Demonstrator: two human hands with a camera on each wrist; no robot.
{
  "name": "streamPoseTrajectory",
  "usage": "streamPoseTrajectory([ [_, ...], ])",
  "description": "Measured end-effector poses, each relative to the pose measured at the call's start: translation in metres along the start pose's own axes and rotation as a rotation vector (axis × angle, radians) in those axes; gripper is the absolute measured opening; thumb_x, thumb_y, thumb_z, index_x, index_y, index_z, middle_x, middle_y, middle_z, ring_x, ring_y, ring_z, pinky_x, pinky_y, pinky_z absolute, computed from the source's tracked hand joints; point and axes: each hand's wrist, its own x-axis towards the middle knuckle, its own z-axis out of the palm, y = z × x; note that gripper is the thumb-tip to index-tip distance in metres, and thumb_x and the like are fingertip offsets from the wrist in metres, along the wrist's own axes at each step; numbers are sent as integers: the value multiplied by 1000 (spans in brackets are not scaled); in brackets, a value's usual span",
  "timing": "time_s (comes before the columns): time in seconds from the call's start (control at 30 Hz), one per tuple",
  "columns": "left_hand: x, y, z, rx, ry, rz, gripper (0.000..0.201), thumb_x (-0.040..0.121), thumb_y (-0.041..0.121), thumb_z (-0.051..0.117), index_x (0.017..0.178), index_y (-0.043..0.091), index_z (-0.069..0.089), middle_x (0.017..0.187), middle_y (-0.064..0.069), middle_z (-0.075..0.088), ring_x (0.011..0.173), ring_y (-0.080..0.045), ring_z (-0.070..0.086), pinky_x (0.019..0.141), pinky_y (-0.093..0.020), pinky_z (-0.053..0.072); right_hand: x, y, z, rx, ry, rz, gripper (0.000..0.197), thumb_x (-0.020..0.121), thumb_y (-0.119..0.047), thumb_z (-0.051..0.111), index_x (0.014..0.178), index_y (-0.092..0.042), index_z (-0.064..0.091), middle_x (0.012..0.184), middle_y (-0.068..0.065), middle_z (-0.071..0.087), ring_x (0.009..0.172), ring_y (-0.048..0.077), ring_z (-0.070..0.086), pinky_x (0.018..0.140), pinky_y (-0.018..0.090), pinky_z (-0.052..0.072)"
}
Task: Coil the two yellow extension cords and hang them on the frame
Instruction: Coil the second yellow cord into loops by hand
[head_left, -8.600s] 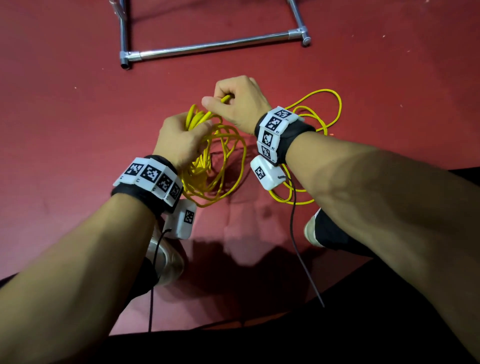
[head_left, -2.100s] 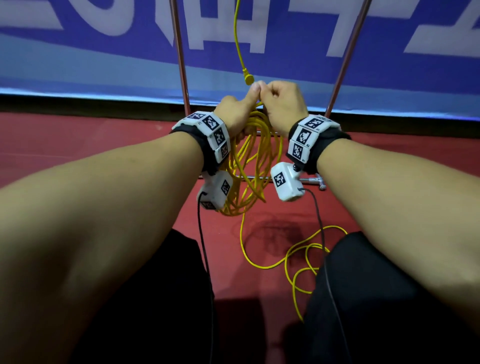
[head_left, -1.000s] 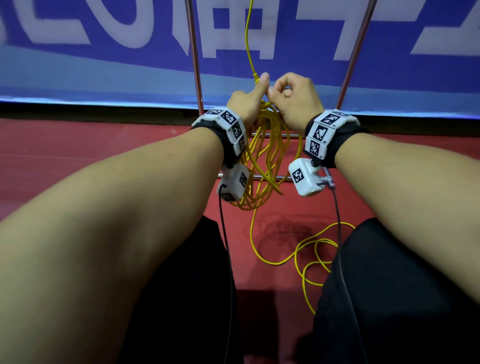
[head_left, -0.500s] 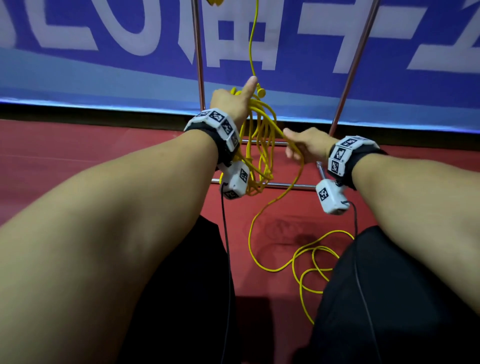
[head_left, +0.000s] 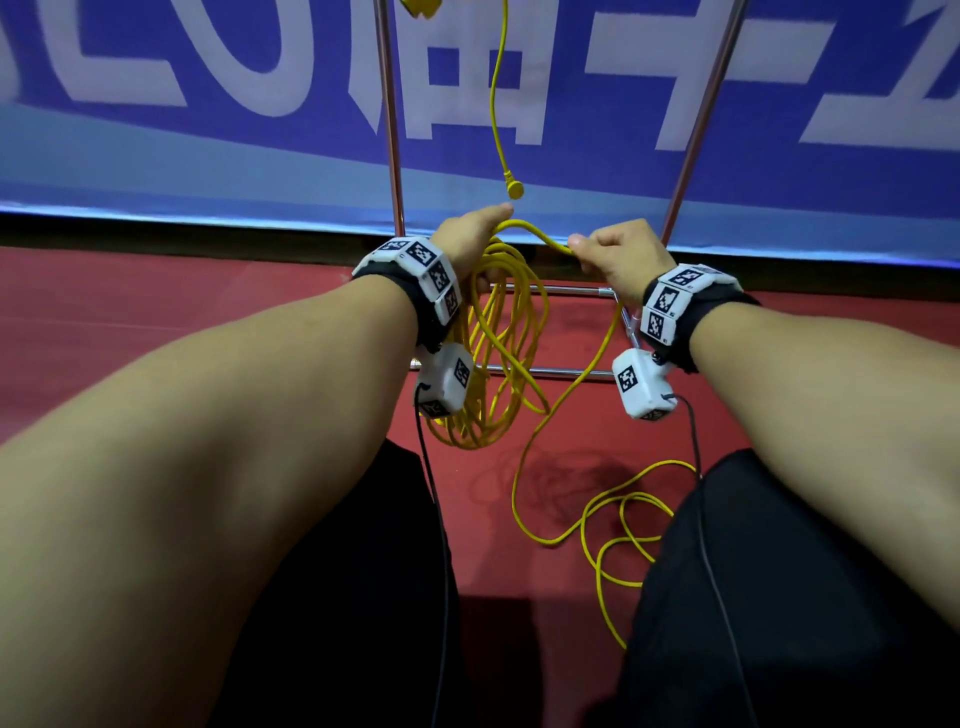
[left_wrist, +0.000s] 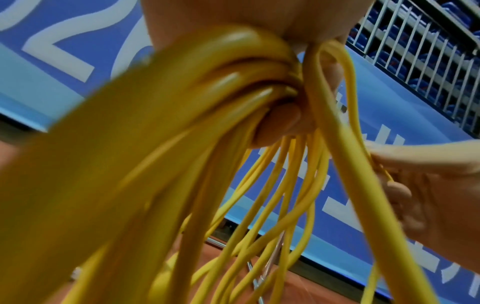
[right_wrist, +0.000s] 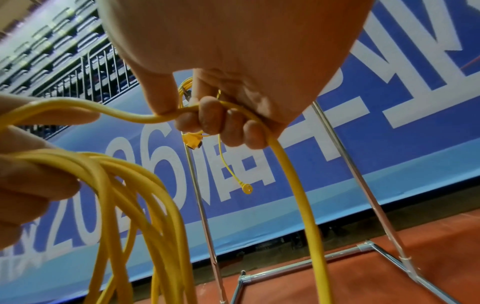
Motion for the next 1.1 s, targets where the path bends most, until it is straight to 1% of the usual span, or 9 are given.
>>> streamPoseTrajectory([
  [0.17,-4,-1,4,33,-53,-54,64,94,48,59,140,4,52,60,-11,57,36,-22,54,41,-20,42,-2,10,-10,-12,-21,37,42,93,-34,67,60,-8,60,41,-8,42,38,5,36,51,24,29],
  [0.3,-2,-1,10,152,22,-32,70,87,59,64,137,10,55,106,-9,71,79,-24,69,67,-30,52,-2,-6,-1,-25,-88,-44,46,91,-40,67,69,0,64,58,4,49,55,14,40,58,29,33],
  [0.37,0,-1,15,194,34,-9,72,86,61,64,132,6,57,100,-7,70,73,-18,66,59,-27,46,-4,-14,6,-66,-101,-65,47,92,-43,65,69,-2,62,58,3,48,55,14,39,54,28,32],
  [0.5,1,-6,22,170,-39,3,66,88,62,63,105,-2,65,51,-6,59,36,-18,53,42,-19,41,0,-18,14,-57,-57,-69,48,92,-50,60,60,-14,54,52,-2,40,52,14,34,51,29,30],
  [0.67,1,-6,20,310,14,66,70,79,76,61,68,7,64,55,-7,56,45,-21,50,54,-29,44,5,-12,19,36,-119,-42,64,86,-60,57,66,1,56,58,7,44,57,19,38,58,32,33],
  [0.77,4,-4,17,300,53,100,59,80,66,69,62,12,53,43,2,49,33,-13,44,47,-23,38,4,-4,16,145,-189,13,64,75,-67,65,68,-4,63,56,9,55,56,21,48,61,32,40],
  [0.93,7,-3,11,265,56,122,50,74,52,84,74,14,51,54,-1,46,32,-12,38,40,-18,32,1,13,10,128,-341,48,21,86,-22,78,74,-12,64,56,-2,61,59,16,55,69,35,49],
  [1.03,9,-5,8,287,42,109,49,70,41,89,67,16,48,51,-1,44,33,-12,37,42,-21,32,2,21,14,43,-311,70,31,93,-39,66,75,-14,63,80,6,74,71,17,62,66,31,47],
  [1.1,10,-7,5,289,44,110,47,71,36,90,66,15,48,52,-1,44,35,-13,37,44,-23,33,1,26,13,7,-319,106,43,94,-52,60,70,-16,60,77,2,73,67,16,64,64,28,43],
])
